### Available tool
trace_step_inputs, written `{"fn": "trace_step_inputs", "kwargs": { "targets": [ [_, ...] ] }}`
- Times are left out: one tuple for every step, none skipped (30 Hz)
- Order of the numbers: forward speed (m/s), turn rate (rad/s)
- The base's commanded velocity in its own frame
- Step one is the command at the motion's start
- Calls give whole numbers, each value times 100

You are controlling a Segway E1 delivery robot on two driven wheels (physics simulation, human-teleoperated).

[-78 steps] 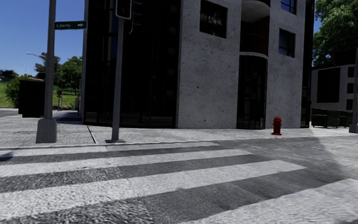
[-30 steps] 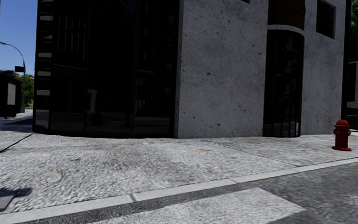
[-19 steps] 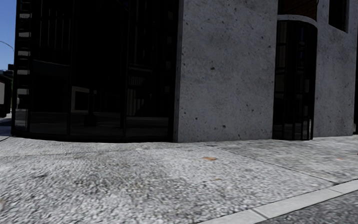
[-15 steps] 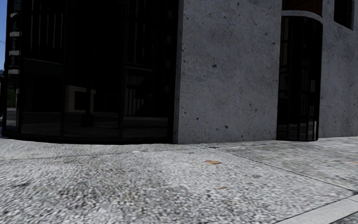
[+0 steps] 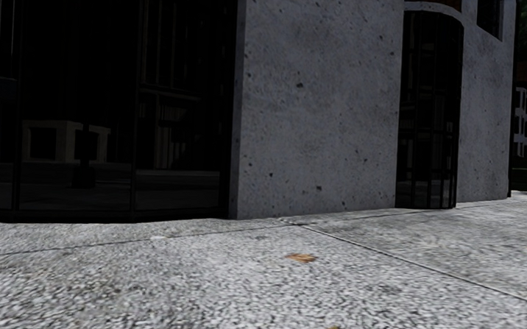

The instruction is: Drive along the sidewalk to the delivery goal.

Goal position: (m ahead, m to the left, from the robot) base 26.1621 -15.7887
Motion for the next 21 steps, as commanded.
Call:
{"fn": "trace_step_inputs", "kwargs": {
  "targets": [
    [124, -45],
    [124, -45],
    [124, -45],
    [124, -45],
    [124, -45],
    [124, -45],
    [124, -45],
    [124, -45],
    [124, -45],
    [124, -45],
    [124, -45],
    [124, -45],
    [124, -45],
    [124, -46],
    [124, -48],
    [124, -49],
    [124, -49],
    [124, -49],
    [124, -49],
    [124, -49],
    [124, -49]
  ]
}}
